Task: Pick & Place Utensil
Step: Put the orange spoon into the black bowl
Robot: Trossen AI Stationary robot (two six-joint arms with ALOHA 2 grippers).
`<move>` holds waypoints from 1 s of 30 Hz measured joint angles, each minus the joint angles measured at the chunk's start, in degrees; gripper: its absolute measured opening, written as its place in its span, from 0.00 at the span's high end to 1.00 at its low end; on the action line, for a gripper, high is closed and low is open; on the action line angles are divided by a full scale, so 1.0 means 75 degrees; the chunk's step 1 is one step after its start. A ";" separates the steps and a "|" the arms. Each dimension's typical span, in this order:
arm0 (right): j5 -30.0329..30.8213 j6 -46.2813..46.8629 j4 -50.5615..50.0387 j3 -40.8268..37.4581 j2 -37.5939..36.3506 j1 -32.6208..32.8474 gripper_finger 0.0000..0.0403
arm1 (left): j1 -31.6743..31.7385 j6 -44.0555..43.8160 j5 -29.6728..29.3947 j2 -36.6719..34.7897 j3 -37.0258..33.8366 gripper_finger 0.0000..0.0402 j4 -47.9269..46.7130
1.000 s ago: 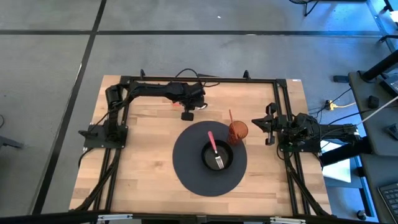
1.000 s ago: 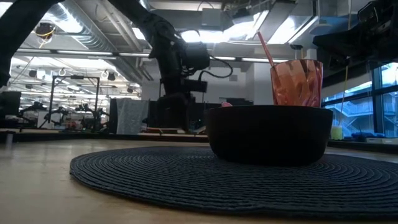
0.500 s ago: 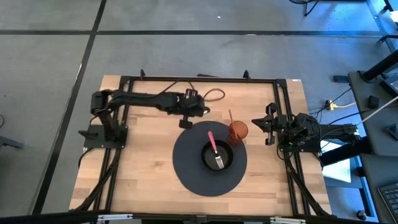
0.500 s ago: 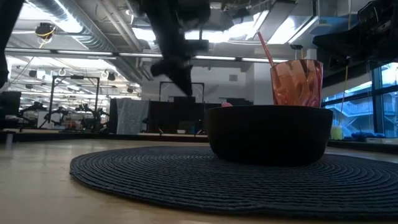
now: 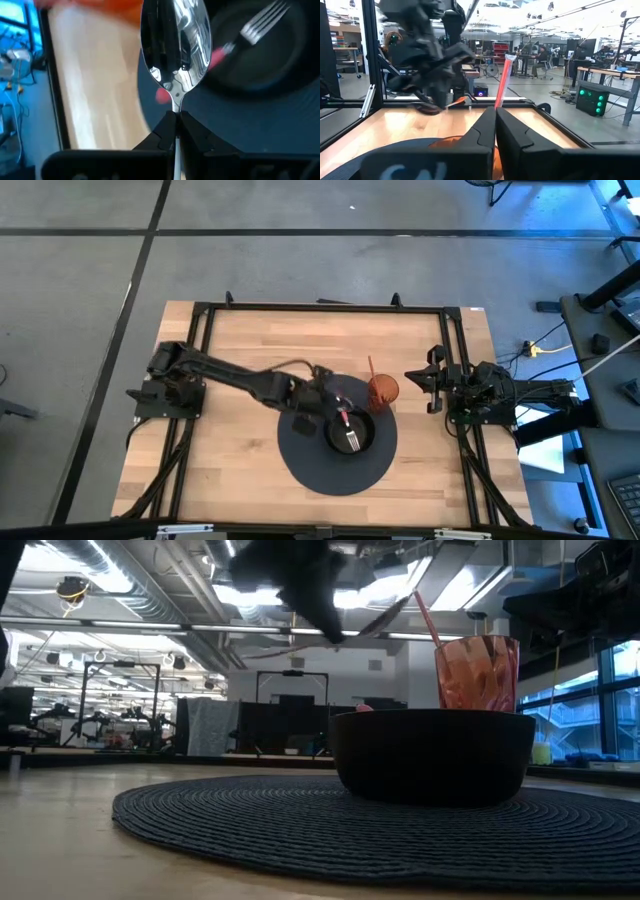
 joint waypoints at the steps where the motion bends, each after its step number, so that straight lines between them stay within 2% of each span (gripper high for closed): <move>1: 0.0001 0.0003 0.0000 0.0000 0.0000 -0.0003 0.96 | -0.0117 -0.0059 -0.0028 0.0200 0.0267 0.99 -0.0071; 11: -0.0003 0.0020 -0.0027 0.0000 0.0000 0.0000 0.96 | -0.0636 -0.0134 -0.0063 0.2845 0.3319 0.99 -0.1901; 16: -0.0003 0.0020 -0.0057 0.0000 0.0001 0.0000 0.96 | -0.0605 -0.0317 -0.0355 0.3916 0.4356 0.99 -0.2735; 20: -0.0003 0.0020 -0.0058 0.0000 0.0001 0.0000 0.96 | -0.0625 -0.0299 -0.0372 0.4274 0.4675 0.99 -0.3033; 30: -0.0003 0.0040 -0.0058 0.0000 0.0003 0.0000 0.96 | -0.0567 -0.0349 -0.0198 0.4275 0.4693 0.94 -0.3015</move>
